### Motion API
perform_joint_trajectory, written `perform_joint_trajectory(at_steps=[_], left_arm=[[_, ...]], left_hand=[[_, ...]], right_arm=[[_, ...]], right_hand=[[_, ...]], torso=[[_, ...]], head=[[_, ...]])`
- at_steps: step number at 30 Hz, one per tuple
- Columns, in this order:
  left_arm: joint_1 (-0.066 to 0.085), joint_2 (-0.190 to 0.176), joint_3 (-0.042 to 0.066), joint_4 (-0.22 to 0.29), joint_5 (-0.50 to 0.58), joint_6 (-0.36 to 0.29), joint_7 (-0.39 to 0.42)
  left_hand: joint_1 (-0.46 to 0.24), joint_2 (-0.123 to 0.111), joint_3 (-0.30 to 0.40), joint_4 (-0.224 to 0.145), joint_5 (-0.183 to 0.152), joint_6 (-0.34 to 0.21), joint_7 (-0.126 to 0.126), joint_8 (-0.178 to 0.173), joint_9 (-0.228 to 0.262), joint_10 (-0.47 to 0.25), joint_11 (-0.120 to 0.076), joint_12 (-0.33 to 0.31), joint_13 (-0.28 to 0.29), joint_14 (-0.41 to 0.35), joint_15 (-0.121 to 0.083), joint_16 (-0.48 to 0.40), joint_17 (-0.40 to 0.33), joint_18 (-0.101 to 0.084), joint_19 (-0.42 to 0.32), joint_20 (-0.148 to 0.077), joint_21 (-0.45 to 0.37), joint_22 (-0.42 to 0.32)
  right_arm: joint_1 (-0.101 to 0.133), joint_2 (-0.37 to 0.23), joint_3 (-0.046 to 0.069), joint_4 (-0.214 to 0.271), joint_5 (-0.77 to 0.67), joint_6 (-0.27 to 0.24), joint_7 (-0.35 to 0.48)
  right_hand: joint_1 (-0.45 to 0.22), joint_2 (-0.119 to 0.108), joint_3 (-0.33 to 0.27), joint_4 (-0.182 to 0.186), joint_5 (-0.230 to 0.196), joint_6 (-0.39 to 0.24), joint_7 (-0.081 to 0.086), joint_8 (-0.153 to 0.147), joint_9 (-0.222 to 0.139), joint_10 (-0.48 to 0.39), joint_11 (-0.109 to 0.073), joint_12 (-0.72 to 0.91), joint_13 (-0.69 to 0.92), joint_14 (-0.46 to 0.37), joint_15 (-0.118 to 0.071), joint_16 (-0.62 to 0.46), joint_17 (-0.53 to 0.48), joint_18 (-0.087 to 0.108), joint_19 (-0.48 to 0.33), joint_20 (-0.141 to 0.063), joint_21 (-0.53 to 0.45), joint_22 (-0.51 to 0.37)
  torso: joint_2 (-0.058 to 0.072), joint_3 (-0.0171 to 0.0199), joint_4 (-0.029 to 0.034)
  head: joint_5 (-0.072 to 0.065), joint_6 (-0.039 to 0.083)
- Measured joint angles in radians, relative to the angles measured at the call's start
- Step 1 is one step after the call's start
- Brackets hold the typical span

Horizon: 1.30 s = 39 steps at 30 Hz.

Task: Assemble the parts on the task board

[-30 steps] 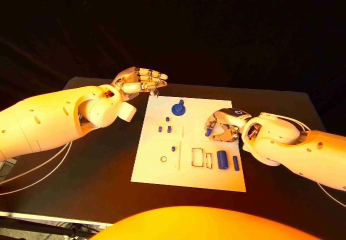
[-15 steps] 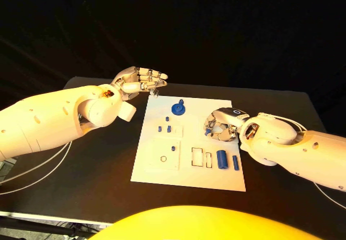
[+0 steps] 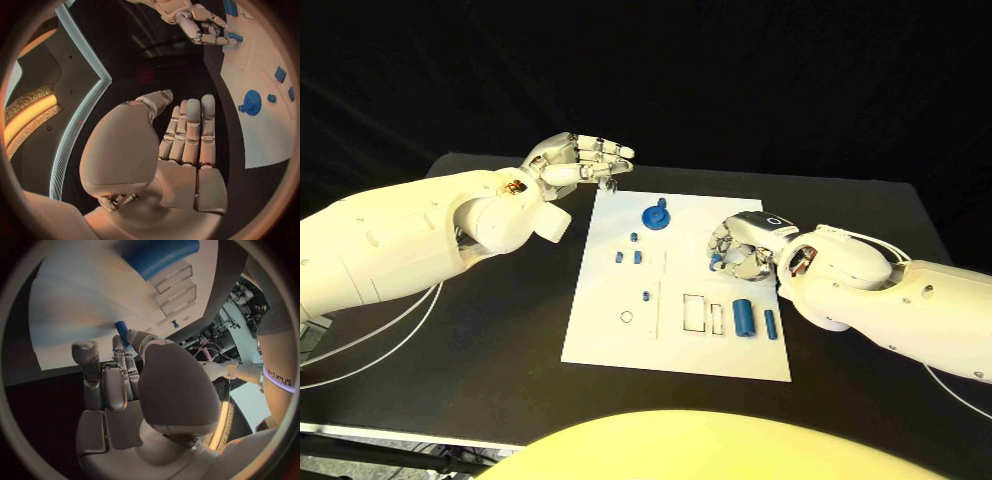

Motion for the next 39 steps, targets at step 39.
perform_joint_trajectory(at_steps=[39], left_arm=[[0.0,0.01,0.0,-0.011,0.0,0.004,-0.002]], left_hand=[[0.005,0.005,0.0,0.0,0.0,0.0,0.0,0.0,0.0,0.0,0.0,0.0,0.0,0.0,0.0,0.0,0.0,0.0,0.0,0.0,-0.004,-0.001]], right_arm=[[-0.001,0.091,0.006,0.183,0.093,-0.098,0.003]], right_hand=[[-0.05,0.018,0.093,-0.066,-0.032,-0.013,-0.015,0.008,0.001,0.082,-0.035,-0.027,0.029,0.001,-0.005,0.0,-0.004,0.0,0.004,-0.012,0.016,0.033]], torso=[[-0.001,-0.0006,0.0001]], head=[[0.012,0.005]])
